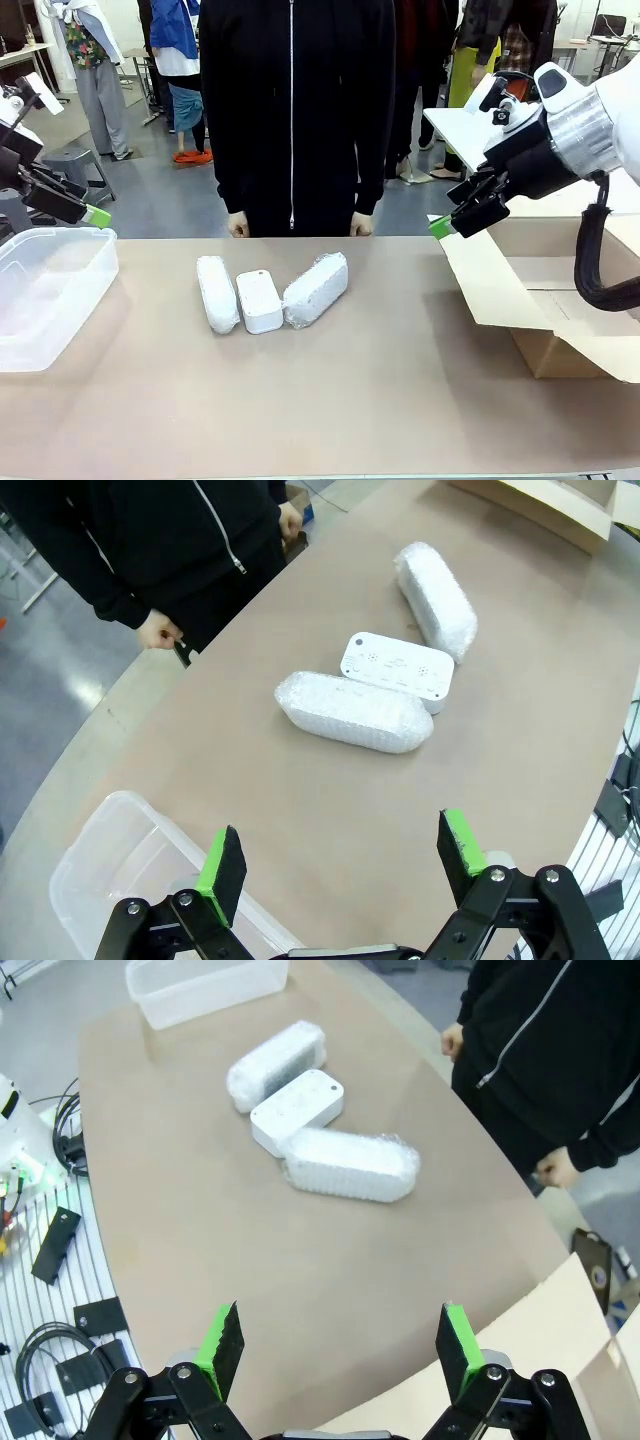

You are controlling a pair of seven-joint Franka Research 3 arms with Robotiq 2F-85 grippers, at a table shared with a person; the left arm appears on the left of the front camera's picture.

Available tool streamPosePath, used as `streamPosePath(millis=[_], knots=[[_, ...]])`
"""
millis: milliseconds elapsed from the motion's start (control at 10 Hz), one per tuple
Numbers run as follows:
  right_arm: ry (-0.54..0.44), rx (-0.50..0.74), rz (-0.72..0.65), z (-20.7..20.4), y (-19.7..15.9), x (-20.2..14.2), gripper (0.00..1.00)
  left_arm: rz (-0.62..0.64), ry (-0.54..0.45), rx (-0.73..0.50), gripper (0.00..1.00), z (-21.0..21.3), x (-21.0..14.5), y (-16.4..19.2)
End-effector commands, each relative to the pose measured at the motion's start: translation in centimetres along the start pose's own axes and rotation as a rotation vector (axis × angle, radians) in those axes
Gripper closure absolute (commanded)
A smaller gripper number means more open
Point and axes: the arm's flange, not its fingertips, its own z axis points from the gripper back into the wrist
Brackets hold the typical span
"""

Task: Separate and place wrapped and unwrapped clocks.
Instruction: Pick up the Digital clock indicated by the person.

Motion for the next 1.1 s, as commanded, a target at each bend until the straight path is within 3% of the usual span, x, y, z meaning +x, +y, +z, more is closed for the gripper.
streamPosePath(millis=[0,400,500,1000], knots=[[-0.038,0.038,0.008,-0.5,1.6,-3.4,0.00,-0.036,0.006,-0.019,0.00,-1.4,-7.1,-4.9],[0.000,-0.010,-0.002,-1.4,1.4,-3.2,0.00,-0.058,0.006,-0.031,0.00,-1.5,-7.8,-4.3],[-0.012,0.014,-0.006,0.0,-0.4,-0.4,0.00,-0.029,0.017,-0.014,0.00,0.1,-0.5,0.2],[-0.012,0.014,-0.006,0.0,-0.4,-0.4,0.00,-0.029,0.017,-0.014,0.00,0.1,-0.5,0.2]])
